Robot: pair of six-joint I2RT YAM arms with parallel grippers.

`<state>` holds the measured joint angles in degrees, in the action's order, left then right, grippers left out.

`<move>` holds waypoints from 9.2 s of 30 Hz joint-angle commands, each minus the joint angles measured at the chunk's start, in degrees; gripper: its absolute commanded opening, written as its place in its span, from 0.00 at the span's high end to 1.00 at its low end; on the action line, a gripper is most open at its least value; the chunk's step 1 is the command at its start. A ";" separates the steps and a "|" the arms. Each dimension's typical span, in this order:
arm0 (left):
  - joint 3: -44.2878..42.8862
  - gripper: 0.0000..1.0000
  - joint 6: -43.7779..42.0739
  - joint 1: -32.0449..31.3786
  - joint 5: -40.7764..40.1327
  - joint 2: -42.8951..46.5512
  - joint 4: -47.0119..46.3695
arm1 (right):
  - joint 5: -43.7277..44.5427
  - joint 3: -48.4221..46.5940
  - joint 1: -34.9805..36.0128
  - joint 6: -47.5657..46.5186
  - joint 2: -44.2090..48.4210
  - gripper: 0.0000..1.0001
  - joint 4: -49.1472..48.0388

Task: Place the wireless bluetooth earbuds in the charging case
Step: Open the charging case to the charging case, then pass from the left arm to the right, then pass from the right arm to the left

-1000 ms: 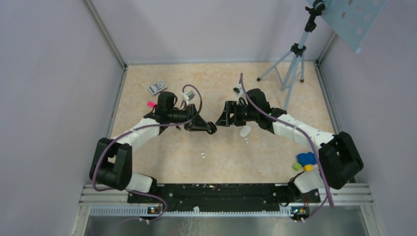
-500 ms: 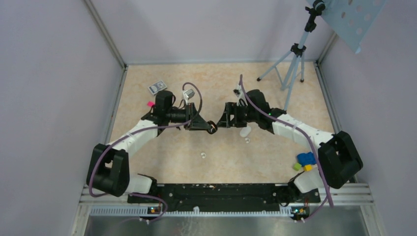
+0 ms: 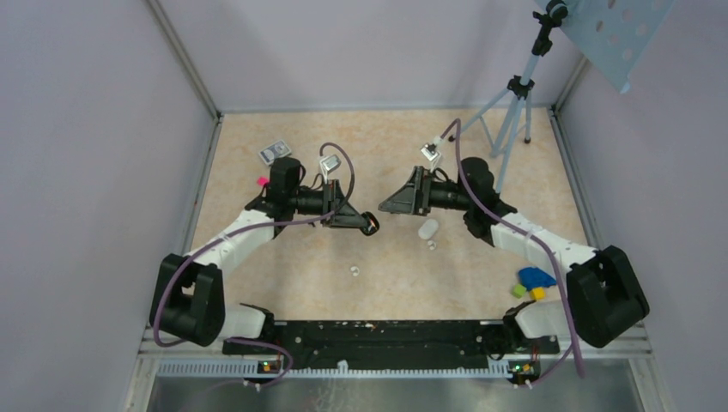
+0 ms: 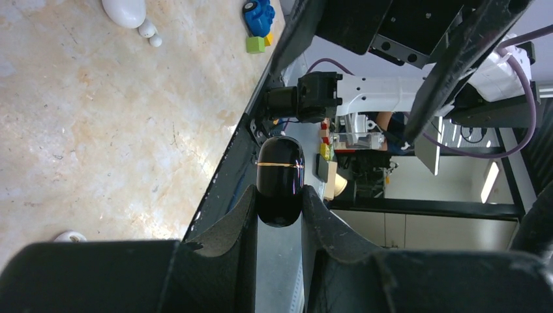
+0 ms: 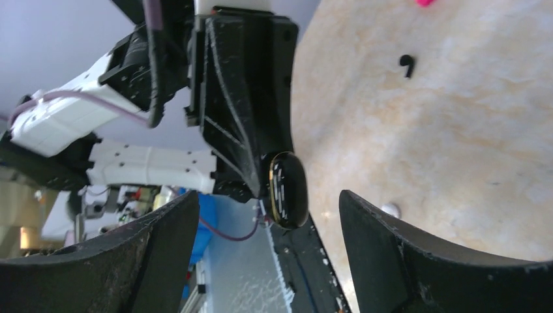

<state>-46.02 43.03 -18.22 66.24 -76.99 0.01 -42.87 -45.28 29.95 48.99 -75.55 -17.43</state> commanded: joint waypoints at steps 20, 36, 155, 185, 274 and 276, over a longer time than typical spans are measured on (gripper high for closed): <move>-2.18 1.00 0.22 -0.15 2.06 2.02 -5.02 | -11.83 0.10 5.38 7.03 -6.45 0.26 -17.96; -2.66 1.00 -0.07 -0.15 1.81 1.44 -3.94 | -5.20 -2.70 5.38 -2.23 -3.63 0.75 -2.88; -7.64 1.00 8.83 -0.02 11.01 9.69 -17.04 | -8.31 5.03 2.08 47.75 -19.78 0.68 -76.75; -11.33 1.00 0.03 0.02 9.07 8.66 -5.72 | -4.19 1.61 -0.31 10.53 0.36 0.40 -18.28; -22.65 0.43 -16.34 -5.07 3.95 -1.52 16.51 | 8.38 -34.48 12.15 -55.51 1.19 1.00 48.66; -22.34 0.46 -16.22 -5.11 3.91 -1.58 16.34 | 8.18 -34.54 12.14 -55.41 1.37 1.00 48.71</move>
<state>-69.30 26.04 -22.98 68.71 -78.65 20.01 -33.01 -76.31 41.52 -6.44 -76.51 34.63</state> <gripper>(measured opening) 0.568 0.040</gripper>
